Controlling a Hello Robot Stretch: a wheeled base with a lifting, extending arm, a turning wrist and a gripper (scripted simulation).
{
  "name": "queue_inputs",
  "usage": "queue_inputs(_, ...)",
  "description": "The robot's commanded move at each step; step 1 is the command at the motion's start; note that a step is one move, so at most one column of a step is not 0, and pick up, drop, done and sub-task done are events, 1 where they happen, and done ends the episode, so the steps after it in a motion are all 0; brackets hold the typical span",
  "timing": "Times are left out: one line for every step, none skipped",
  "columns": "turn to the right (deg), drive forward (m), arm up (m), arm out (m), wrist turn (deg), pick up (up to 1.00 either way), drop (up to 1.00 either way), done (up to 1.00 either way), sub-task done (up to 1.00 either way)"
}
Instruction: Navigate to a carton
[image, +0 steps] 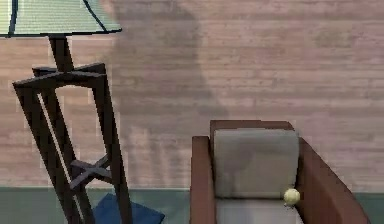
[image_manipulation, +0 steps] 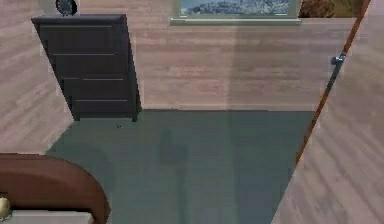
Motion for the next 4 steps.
queue_inputs(0.0, 0.05, 0.0, 0.0, 0.0, 0.0, 0.0, 0.0, 0.0)
queue_inputs(-45.0, 0.0, 0.0, 0.0, 0.0, 0.0, 0.0, 0.0, 0.0)
queue_inputs(-42.0, 0.0, 0.0, 0.0, 0.0, 0.0, 0.0, 0.0, 0.0)
queue_inputs(0.0, 1.0, 0.0, 0.0, 0.0, 0.0, 0.0, 0.0, 0.0)
